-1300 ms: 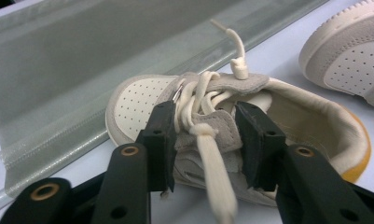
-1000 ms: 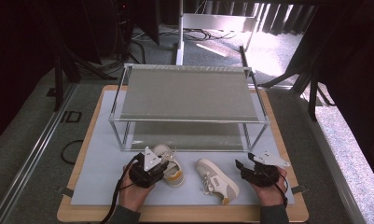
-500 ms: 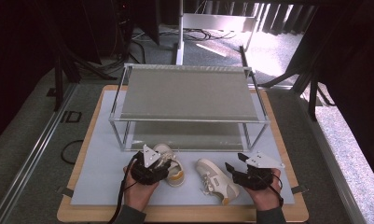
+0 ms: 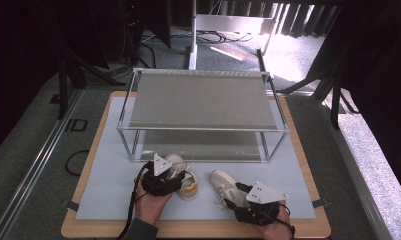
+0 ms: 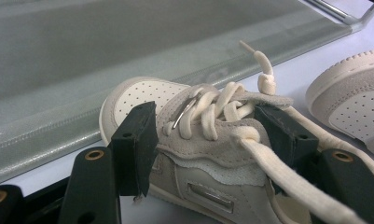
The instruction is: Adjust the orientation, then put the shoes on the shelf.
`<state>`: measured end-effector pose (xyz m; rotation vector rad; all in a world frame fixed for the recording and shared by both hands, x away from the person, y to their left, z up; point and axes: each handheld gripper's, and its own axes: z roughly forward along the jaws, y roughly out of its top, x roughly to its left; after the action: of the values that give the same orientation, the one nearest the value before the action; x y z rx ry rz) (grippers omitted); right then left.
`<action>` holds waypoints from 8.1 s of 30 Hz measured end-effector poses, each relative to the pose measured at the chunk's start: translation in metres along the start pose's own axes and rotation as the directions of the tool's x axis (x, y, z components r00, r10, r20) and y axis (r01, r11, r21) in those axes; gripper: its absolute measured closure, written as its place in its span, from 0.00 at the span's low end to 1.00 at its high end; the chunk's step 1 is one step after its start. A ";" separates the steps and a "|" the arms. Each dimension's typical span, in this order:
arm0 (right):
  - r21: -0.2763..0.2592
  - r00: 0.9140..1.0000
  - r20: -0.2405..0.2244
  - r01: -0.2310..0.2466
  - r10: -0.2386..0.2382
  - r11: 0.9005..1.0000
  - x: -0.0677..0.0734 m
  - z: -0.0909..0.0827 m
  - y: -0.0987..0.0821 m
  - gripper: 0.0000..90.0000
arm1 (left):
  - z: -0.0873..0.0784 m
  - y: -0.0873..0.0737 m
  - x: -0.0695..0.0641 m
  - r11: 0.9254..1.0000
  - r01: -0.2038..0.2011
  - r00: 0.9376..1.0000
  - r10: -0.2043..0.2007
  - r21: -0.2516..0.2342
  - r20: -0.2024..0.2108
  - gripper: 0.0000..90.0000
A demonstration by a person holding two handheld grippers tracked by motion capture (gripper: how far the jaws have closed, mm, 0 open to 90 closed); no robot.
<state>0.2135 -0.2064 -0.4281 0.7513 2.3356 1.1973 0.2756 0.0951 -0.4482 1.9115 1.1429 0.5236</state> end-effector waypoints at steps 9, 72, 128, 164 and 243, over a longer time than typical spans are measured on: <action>0.032 0.999 0.002 0.031 -0.032 0.999 0.001 0.004 -0.006 0.38 | -0.001 -0.001 0.005 1.000 0.011 1.000 -0.011 0.001 0.024 0.45; 0.084 0.978 0.101 -0.192 0.183 0.978 -0.074 0.011 -0.027 0.77 | -0.011 -0.001 0.001 0.999 -0.039 0.999 0.038 0.013 0.020 0.69; 0.086 0.969 0.149 -0.211 0.196 0.974 -0.029 0.049 0.007 0.73 | -0.022 0.000 0.003 0.997 -0.057 0.970 0.069 -0.059 0.235 0.56; 0.090 0.956 0.151 -0.268 0.253 0.959 -0.037 0.017 -0.030 0.71 | -0.025 -0.022 0.018 0.998 -0.040 0.948 0.051 -0.040 0.314 0.52; 0.112 0.958 0.072 -0.283 0.276 0.953 -0.004 0.052 0.011 0.66 | 0.003 -0.018 -0.005 0.998 -0.017 0.963 0.002 0.055 0.270 0.53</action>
<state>0.2493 -0.1718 -0.4471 1.1759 2.3288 1.1350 0.2657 0.0934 -0.4645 1.9674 0.9796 0.2265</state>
